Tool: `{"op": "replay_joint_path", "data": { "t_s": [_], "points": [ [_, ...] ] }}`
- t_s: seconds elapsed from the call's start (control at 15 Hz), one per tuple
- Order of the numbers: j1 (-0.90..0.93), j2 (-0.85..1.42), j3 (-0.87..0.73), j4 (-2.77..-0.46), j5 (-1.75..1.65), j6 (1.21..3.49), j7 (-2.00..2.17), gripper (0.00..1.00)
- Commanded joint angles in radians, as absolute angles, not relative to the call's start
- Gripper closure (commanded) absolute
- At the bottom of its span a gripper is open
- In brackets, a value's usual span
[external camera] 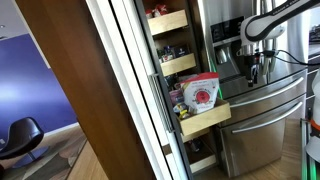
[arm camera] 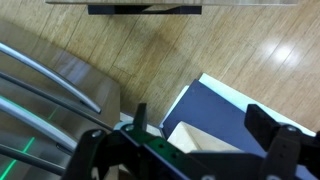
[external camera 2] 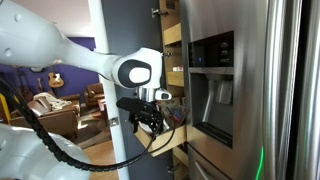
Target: Move the white and red packet in the third drawer backwards.
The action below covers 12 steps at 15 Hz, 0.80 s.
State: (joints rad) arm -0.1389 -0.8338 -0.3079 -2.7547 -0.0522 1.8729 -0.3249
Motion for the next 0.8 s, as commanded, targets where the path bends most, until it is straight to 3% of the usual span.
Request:
{"op": "replay_joint_path", "data": {
  "t_s": [0.0, 0.47, 0.73],
  "points": [
    [-0.137, -0.823, -0.297, -2.732, -0.040, 1.846, -0.328, 0.00],
    [-0.005, -0.799, -0.151, -2.503, -0.066, 1.891, -0.366, 0.00],
    [0.072, -0.741, -0.120, -2.430, -0.091, 2.032, -0.448, 0.00]
  ]
}}
